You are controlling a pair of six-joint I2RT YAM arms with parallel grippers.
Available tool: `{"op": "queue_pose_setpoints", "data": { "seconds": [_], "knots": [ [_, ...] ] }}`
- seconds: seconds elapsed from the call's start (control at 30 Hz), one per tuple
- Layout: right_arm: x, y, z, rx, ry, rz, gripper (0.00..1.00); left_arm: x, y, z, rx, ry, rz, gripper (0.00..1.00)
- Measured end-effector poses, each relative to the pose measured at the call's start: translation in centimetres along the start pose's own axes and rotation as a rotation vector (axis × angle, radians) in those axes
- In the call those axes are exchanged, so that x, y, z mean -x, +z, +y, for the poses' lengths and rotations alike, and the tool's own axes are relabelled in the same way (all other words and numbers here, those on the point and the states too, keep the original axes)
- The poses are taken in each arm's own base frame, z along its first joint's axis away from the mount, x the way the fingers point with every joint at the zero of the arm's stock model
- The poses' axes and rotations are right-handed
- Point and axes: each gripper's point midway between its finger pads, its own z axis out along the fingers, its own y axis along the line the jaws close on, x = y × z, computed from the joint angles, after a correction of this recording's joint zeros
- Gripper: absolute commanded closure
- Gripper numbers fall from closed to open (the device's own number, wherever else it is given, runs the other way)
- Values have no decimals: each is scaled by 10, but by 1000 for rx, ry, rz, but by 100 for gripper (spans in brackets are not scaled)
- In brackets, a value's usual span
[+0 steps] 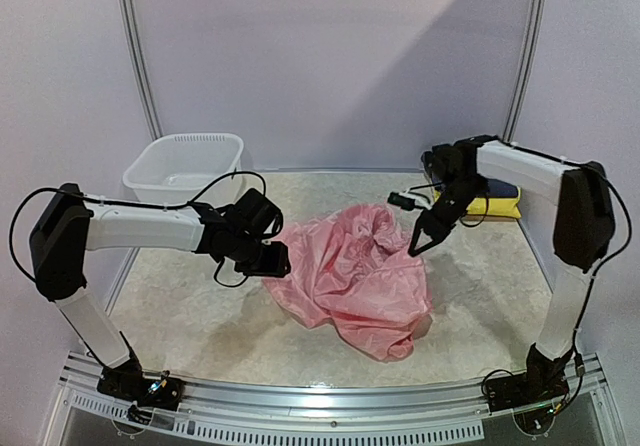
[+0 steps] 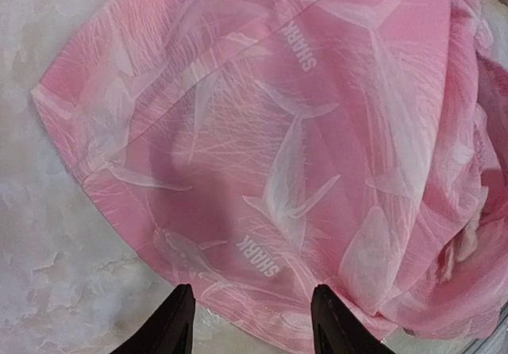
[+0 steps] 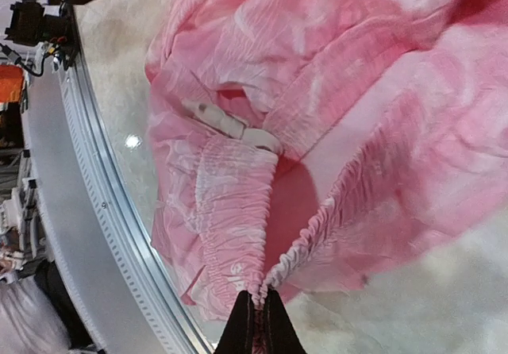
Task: Fold and stack the mixed laundry pile
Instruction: Adjust the crumpled shorts at the center of the board.
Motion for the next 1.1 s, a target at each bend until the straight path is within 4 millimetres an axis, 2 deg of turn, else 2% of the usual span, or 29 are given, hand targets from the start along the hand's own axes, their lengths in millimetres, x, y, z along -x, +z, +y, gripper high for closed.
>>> {"op": "queue_pose_setpoints", "data": {
  "seconds": [0.07,0.13,0.17,0.23,0.3,0.33,0.47,0.53,0.6,0.63,0.77,0.83,0.97,1.1],
  "knots": [
    [-6,-43,-1,-81,-23,-77,100,4,-2,-1,5,7,-10,49],
    [-20,-87,-5,-186,-33,-166,100,9,-3,-2,6,11,-22,49],
    [-30,-101,-7,-227,-27,-190,100,10,-4,-3,5,13,-26,49],
    [-65,-123,-18,-318,17,-212,99,12,-5,-3,7,16,-33,49],
    [-104,-121,-32,-371,77,-167,96,12,-5,-3,10,18,-33,49],
    [-127,-112,-40,-385,110,-115,93,13,-5,-3,11,21,-33,49],
    [-220,-71,-61,-379,229,133,74,12,-4,-2,17,33,-28,49],
    [-247,-69,-61,-373,235,222,61,11,-5,-1,22,37,-24,49],
    [-245,-82,-63,-403,206,221,50,10,-5,-1,25,40,-20,49],
    [-235,-94,-64,-430,173,193,46,10,-5,0,25,41,-18,49],
    [-174,-148,-65,-549,29,-7,43,9,-4,-4,6,36,-13,48],
    [-151,-157,-59,-553,-20,-80,43,9,-3,-9,-20,29,-13,48],
    [-124,-129,-58,-408,-8,-122,40,5,1,-19,-75,1,-4,48],
    [-103,-85,-78,-261,65,-101,40,-3,12,-24,-109,-22,21,49]
  ]
}}
